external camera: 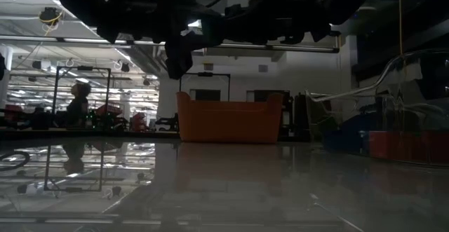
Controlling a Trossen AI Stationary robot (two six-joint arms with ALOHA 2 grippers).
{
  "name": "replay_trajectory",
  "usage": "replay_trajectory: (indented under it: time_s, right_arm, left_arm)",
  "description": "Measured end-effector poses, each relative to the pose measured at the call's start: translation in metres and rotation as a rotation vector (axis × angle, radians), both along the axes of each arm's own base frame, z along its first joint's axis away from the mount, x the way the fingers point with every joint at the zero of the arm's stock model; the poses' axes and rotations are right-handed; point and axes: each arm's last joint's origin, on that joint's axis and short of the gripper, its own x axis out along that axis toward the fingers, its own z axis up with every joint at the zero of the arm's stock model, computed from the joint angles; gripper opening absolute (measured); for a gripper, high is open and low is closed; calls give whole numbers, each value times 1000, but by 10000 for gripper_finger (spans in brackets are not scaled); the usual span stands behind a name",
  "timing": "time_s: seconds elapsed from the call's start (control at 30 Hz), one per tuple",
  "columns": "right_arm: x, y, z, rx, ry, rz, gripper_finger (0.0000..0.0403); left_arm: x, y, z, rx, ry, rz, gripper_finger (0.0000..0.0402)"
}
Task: Sort blocks by size
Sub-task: Put the small green game piece into the transparent bin
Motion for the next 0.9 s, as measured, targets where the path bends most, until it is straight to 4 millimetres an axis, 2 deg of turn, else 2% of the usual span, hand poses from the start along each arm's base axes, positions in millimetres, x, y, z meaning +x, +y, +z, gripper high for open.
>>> replay_trajectory:
  time_s: [0.4,0.6,0.73,0.9]
  right_arm:
    - [0,0,0,3,-1,2,105]
    - [0,1,0,-3,3,-3,105]
    - [-1,0,-2,6,25,-6,105]
    - [-1,1,-4,11,39,2,105]
  left_arm:
    - [0,-1,1,-31,-1,-61,141]
    - [0,0,0,40,-14,-53,142]
    - [0,0,-1,13,13,23,165]
    - [0,0,-1,71,3,38,196]
